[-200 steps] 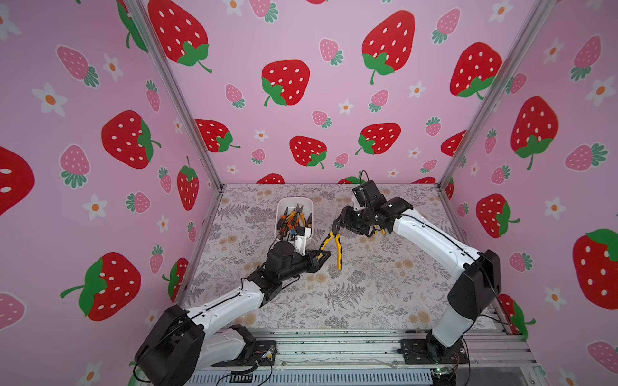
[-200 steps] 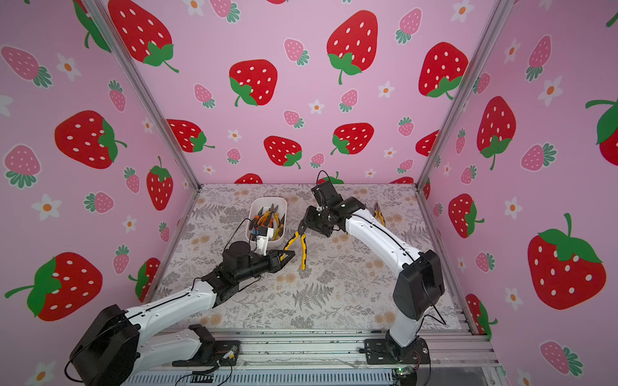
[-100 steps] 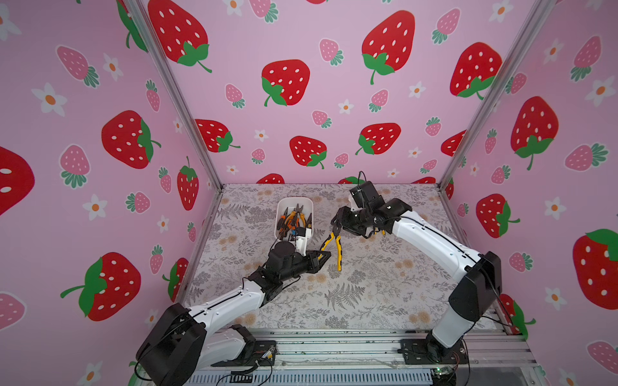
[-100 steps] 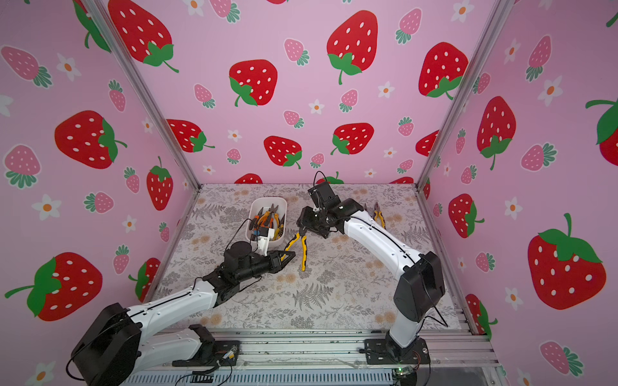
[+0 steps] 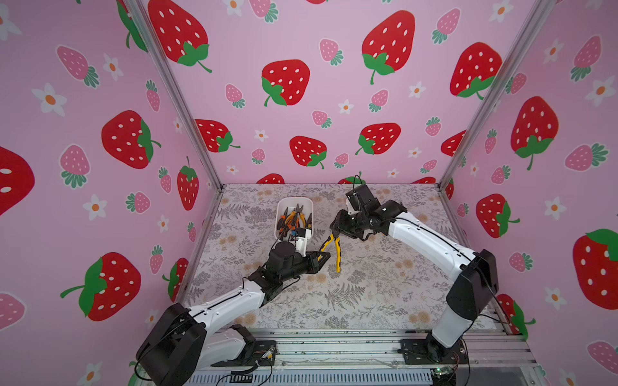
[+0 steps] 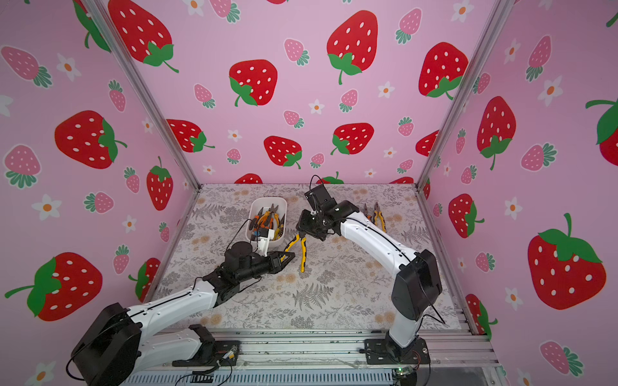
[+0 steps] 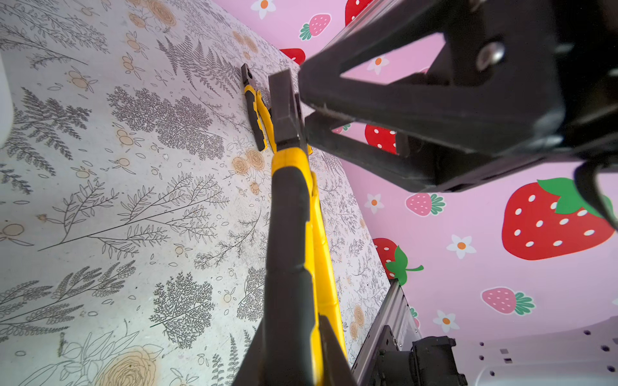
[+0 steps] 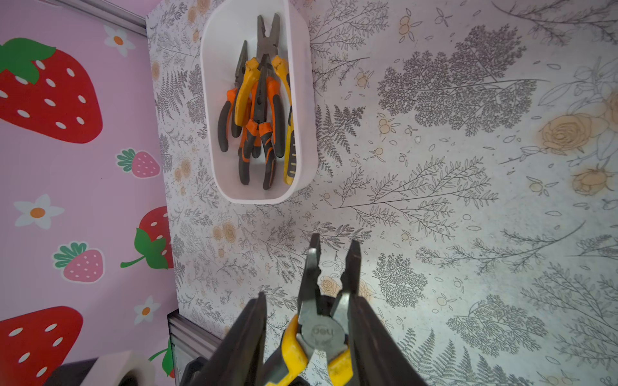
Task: Take the pliers out of the storage box
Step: Place the pliers at the center of the board.
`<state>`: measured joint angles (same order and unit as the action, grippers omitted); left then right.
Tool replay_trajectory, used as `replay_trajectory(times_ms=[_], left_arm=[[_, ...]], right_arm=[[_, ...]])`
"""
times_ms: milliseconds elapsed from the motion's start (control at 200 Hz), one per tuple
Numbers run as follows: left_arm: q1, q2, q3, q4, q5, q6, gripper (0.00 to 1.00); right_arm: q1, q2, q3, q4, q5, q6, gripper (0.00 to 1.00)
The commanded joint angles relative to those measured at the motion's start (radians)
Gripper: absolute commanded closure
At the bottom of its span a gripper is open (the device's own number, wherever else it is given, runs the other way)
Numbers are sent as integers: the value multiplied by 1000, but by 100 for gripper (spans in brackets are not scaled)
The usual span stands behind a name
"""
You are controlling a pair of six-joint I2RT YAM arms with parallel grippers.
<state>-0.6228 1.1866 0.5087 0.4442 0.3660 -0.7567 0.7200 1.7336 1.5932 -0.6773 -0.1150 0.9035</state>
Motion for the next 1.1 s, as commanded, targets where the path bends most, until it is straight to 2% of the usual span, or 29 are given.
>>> replay_trajectory(times_ms=[0,545,705,890,1095], left_arm=[[-8,-8,64,95,16,31,100],[-9,-13,75,65,11,47,100],[-9,-13,79,65,11,46,100],[-11,-14,85,62,13,46,100],[-11,-16,85,58,14,50,100]], right_arm=[[9,0,-22,-22,41,8,50],[9,-66,-93,-39,99,28,49],[10,-66,-113,-17,79,42,49],[9,-44,-131,52,-3,94,64],[9,-24,-124,65,-35,126,68]])
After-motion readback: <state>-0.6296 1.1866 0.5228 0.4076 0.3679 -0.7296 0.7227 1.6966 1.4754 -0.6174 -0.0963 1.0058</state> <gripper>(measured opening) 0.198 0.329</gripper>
